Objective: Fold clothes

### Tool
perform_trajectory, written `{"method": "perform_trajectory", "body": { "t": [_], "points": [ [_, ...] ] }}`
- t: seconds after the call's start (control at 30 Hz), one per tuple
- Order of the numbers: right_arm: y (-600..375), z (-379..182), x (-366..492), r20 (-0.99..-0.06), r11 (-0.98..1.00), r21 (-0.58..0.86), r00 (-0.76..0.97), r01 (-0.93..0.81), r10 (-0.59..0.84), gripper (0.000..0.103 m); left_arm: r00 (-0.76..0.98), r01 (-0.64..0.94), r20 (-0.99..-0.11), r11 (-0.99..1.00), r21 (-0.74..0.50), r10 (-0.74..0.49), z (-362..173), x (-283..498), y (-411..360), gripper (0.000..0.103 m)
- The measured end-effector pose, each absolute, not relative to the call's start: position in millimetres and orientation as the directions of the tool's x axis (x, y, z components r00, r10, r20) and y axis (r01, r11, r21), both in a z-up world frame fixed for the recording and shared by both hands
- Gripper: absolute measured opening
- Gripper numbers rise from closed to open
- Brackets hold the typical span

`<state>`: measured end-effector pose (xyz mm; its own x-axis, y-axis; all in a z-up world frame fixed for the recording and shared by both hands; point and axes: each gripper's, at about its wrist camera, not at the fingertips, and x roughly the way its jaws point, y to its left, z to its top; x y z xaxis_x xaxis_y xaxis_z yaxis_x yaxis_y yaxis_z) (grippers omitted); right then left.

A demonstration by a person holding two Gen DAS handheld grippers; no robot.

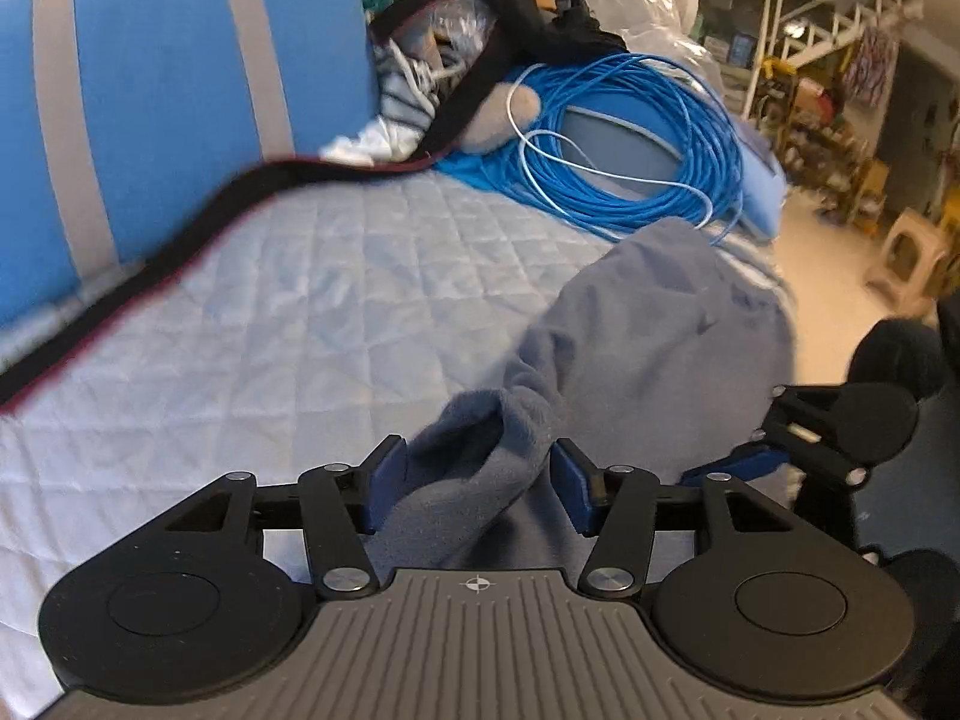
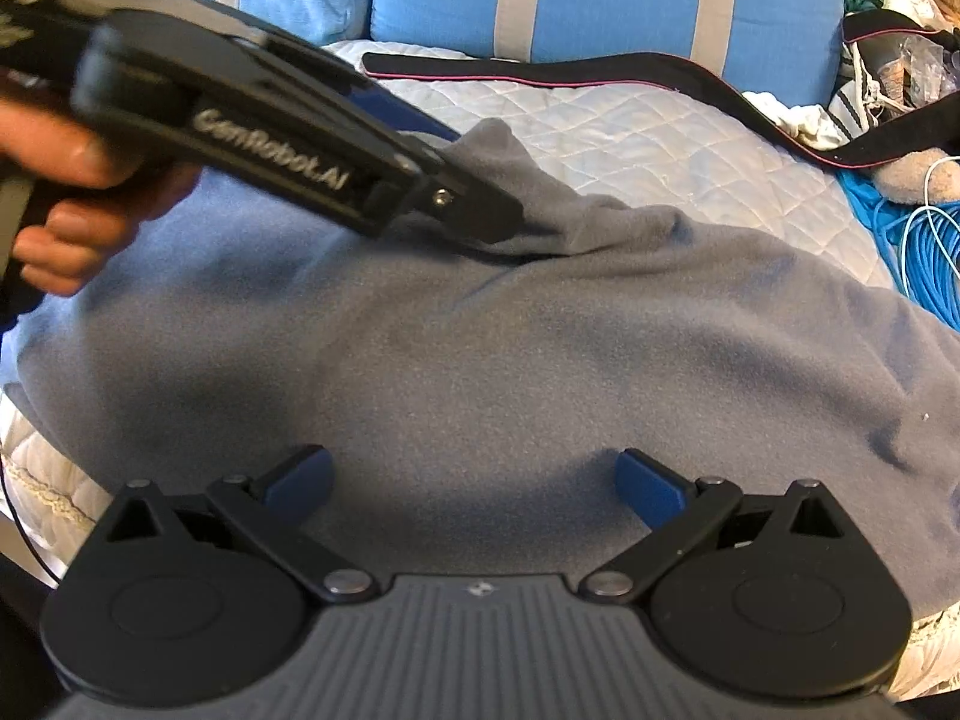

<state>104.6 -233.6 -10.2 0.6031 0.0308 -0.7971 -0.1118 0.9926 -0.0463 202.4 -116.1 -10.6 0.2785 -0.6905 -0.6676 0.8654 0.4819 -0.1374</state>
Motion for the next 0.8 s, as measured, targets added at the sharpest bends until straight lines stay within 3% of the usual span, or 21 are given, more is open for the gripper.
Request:
{"method": "perform_trajectory", "body": {
  "t": [0.2, 0.53, 0.7, 0.8],
  "points": [
    [-232.9, -9.9, 106.3, -0.800, 0.993, -0.044, 0.600, -0.108, 0.030, 0.103, 0.061, 0.870, -0.670, 0.368, -0.327, -0.740, -16.8, 227.8, -107.9, 0.051],
    [-238.7, -9.6, 102.0, -0.801, 0.991, -0.049, 0.597, -0.121, 0.033, 0.103, -0.101, 0.751, -0.566, 0.311, -0.583, -0.818, -36.0, 269.7, -136.4, 0.049],
    [-239.0, -9.9, 99.7, -0.798, 0.990, -0.049, 0.601, -0.132, 0.040, 0.103, -0.042, 0.577, -0.457, 0.352, -0.737, -0.888, -48.2, 302.1, -121.0, 0.034],
    [-238.7, -9.9, 97.9, -0.798, 0.990, -0.051, 0.602, -0.134, 0.040, 0.103, -0.007, 0.482, -0.456, 0.397, -0.781, -0.890, -59.4, 312.8, -114.3, 0.018]
  ]
}}
